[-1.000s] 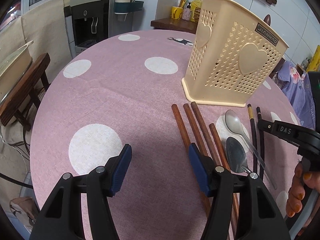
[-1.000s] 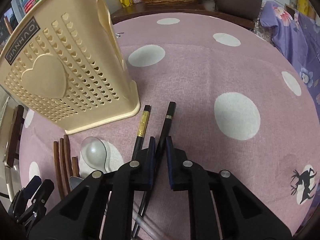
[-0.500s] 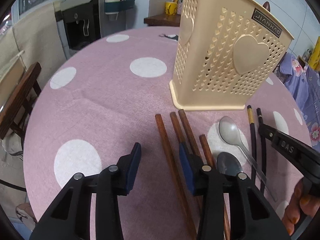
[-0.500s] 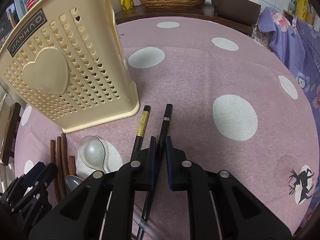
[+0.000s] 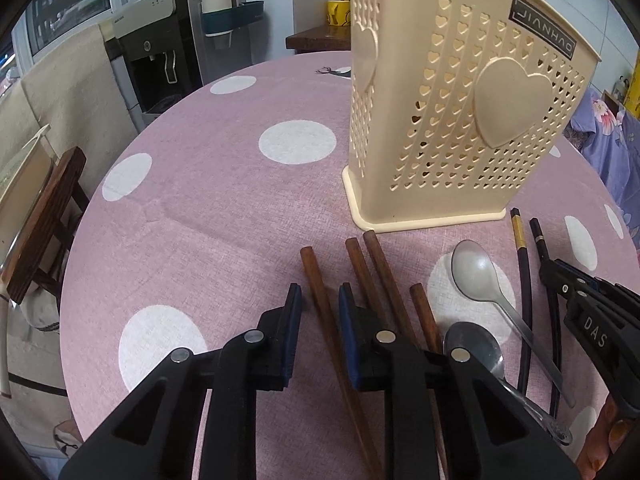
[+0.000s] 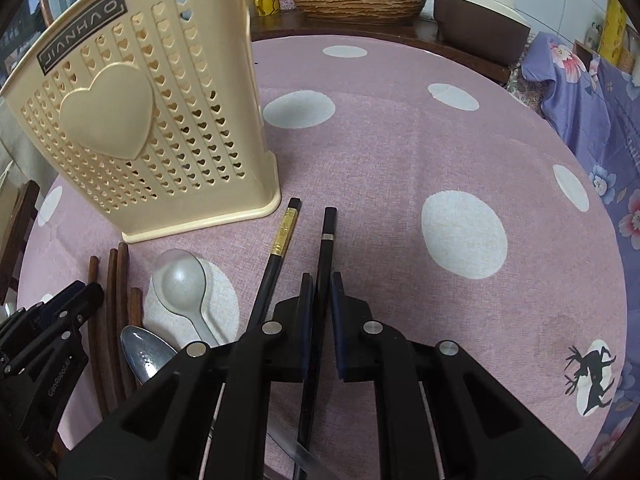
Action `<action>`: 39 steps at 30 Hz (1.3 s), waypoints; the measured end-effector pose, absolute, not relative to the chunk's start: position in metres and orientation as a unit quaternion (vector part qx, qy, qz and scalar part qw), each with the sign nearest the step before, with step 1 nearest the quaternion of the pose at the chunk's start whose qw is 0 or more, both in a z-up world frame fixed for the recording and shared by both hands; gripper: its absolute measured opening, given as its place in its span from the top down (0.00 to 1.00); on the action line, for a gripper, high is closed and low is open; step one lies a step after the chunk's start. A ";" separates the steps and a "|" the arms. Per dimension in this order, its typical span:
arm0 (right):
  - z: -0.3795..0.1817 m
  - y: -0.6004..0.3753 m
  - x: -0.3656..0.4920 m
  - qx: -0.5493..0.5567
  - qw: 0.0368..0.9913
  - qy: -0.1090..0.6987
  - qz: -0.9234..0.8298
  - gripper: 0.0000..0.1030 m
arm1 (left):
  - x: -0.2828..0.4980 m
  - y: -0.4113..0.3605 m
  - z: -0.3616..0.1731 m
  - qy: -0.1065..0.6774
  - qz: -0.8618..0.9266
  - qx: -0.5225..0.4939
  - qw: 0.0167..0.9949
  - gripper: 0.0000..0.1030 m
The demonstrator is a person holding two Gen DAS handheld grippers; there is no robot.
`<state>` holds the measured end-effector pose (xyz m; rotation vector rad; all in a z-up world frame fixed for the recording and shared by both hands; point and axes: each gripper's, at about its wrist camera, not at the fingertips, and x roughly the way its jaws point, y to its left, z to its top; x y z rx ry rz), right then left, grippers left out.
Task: Organize utensils
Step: 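Grasp a black chopstick with the right tool while the left tool grasps a wooden chopstick, then lift the black chopstick with the right tool while the left tool carries its chopstick to the holder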
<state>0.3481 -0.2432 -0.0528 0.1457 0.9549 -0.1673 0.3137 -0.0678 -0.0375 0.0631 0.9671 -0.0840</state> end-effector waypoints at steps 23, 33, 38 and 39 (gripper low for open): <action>-0.054 -0.245 0.355 0.088 0.877 0.463 -0.092 0.90 | 0.310 -0.071 -0.038 0.462 -0.036 0.030 0.886 0.80; -0.055 -0.247 0.354 0.094 0.880 0.456 -0.097 0.92 | 0.307 -0.069 -0.038 0.461 -0.035 0.015 0.887 0.90; -0.055 -0.253 0.354 0.118 0.879 0.453 -0.090 0.92 | 0.309 -0.064 -0.038 0.461 -0.040 -0.004 0.887 0.92; -0.055 -0.255 0.354 0.126 0.880 0.451 -0.086 0.92 | 0.309 -0.063 -0.037 0.461 -0.042 -0.007 0.886 0.92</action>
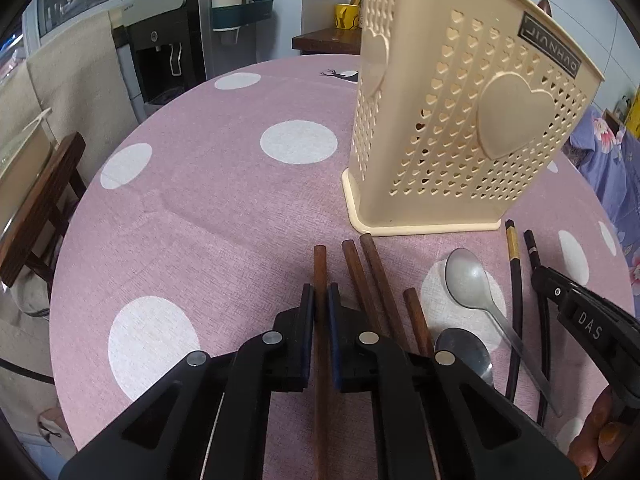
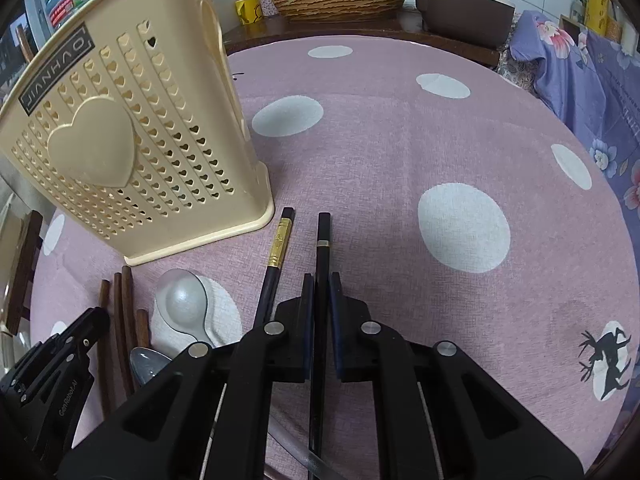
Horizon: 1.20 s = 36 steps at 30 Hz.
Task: Organize utensils
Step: 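Lift the black chopstick with the right tool while the left tool carries its chopstick to the holder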
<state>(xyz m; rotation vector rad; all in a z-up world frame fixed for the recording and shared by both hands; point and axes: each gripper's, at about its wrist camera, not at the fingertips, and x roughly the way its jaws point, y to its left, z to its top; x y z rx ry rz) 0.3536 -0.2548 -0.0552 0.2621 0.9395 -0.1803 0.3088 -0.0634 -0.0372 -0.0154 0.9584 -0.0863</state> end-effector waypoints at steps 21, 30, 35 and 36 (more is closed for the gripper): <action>0.037 -0.265 0.289 0.117 0.944 0.305 -0.042 0.92 | 0.279 -0.037 0.041 0.360 -0.079 -0.068 0.927 0.92; 0.095 -0.269 0.236 0.094 0.967 0.237 -0.012 0.92 | 0.247 -0.024 0.096 0.279 -0.094 -0.082 0.952 0.92; 0.104 -0.269 0.225 0.095 0.968 0.234 -0.001 0.92 | 0.240 -0.021 0.104 0.268 -0.100 -0.081 0.955 0.92; 0.105 -0.268 0.224 0.094 0.968 0.233 -0.001 0.92 | 0.240 -0.021 0.104 0.268 -0.100 -0.081 0.955 0.92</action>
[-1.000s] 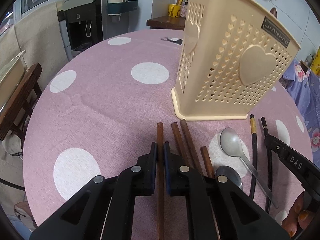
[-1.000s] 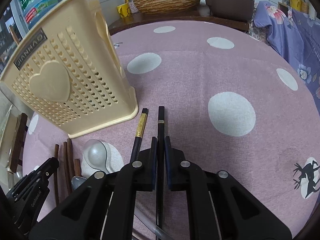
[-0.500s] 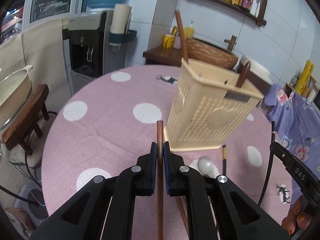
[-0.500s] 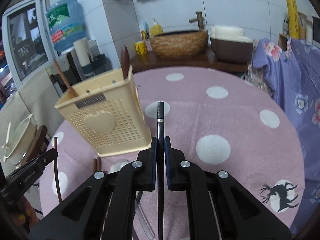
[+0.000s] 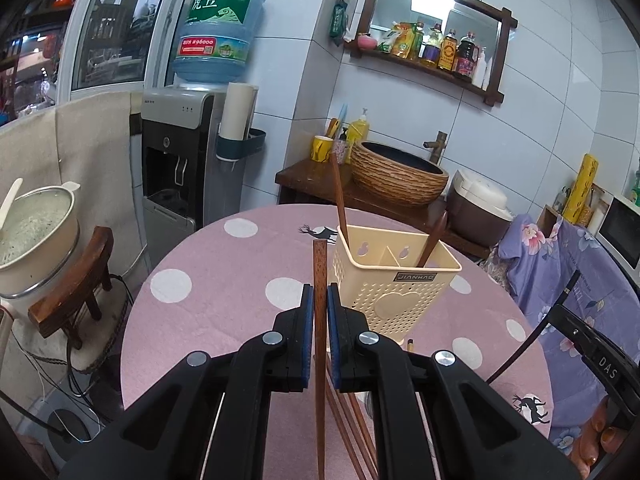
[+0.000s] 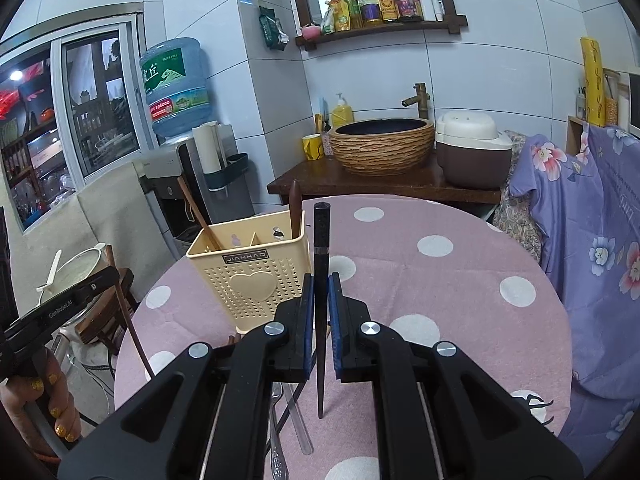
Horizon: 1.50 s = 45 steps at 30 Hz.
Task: Organize utensils
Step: 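Lift the black chopstick with the right tool while the left tool carries its chopstick to the holder, then release the wooden chopstick into the holder with the left tool while the right tool releases the black one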
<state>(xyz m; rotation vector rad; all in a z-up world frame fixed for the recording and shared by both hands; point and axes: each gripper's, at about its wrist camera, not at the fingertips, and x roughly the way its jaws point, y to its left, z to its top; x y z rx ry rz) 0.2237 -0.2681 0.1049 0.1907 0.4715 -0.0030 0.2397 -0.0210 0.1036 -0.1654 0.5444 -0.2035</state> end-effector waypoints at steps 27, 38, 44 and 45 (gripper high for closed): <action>0.209 -0.252 0.246 0.089 0.979 0.174 0.056 0.92 | 0.256 -0.017 0.214 0.163 -0.137 -0.123 0.969 0.92; 0.253 -0.239 0.316 0.084 0.987 0.134 0.027 0.92 | 0.321 -0.042 0.251 0.091 -0.084 -0.143 0.982 0.93; 0.209 -0.237 0.344 0.079 0.984 0.158 0.007 0.92 | 0.342 -0.048 0.207 0.113 -0.063 -0.138 0.982 0.92; 0.202 -0.237 0.346 0.078 0.983 0.163 0.004 0.92 | 0.344 -0.048 0.200 0.120 -0.061 -0.140 0.981 0.93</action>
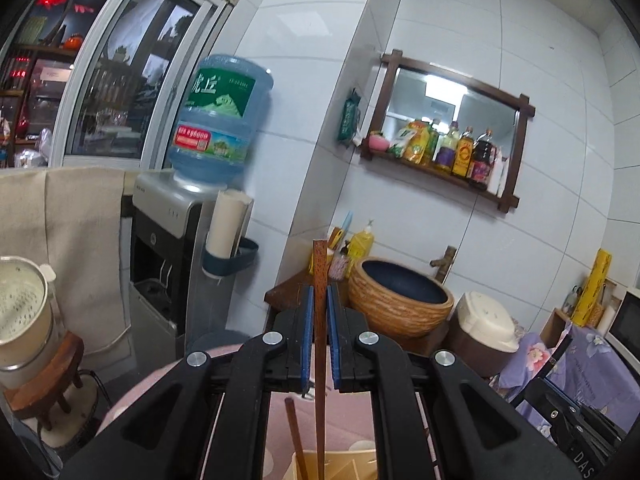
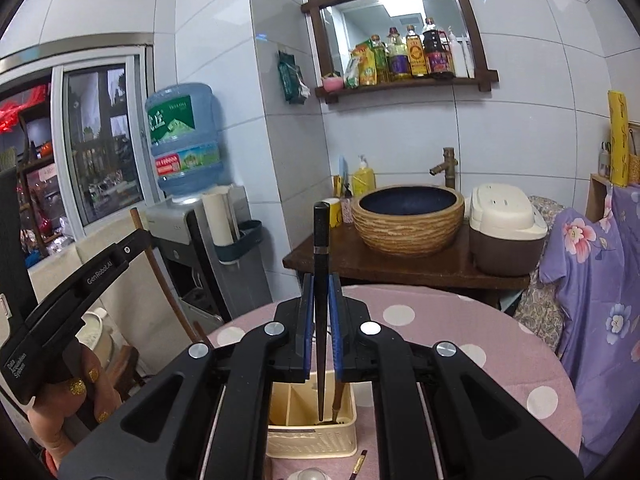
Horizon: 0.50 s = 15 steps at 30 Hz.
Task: Organize utensils
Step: 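Release the wooden chopstick into the holder with the left tool while the right tool releases the black one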
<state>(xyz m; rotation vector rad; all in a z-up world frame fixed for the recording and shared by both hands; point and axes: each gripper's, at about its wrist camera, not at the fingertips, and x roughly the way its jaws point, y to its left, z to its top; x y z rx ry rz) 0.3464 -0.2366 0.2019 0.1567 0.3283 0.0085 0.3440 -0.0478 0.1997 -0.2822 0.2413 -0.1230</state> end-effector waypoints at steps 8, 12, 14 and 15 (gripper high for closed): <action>0.153 -0.234 0.361 0.081 0.975 0.208 0.003 0.92 | 0.348 -0.051 0.156 0.173 -0.073 -0.145 0.971 0.93; 0.139 -0.233 0.364 0.082 0.971 0.224 0.002 0.92 | 0.348 -0.052 0.141 0.190 -0.076 -0.144 0.968 0.93; 0.133 -0.233 0.363 0.083 0.971 0.225 0.000 0.92 | 0.351 -0.053 0.136 0.197 -0.075 -0.143 0.967 0.93; 0.132 -0.232 0.363 0.080 0.972 0.222 -0.002 0.92 | 0.351 -0.053 0.133 0.202 -0.074 -0.142 0.966 0.93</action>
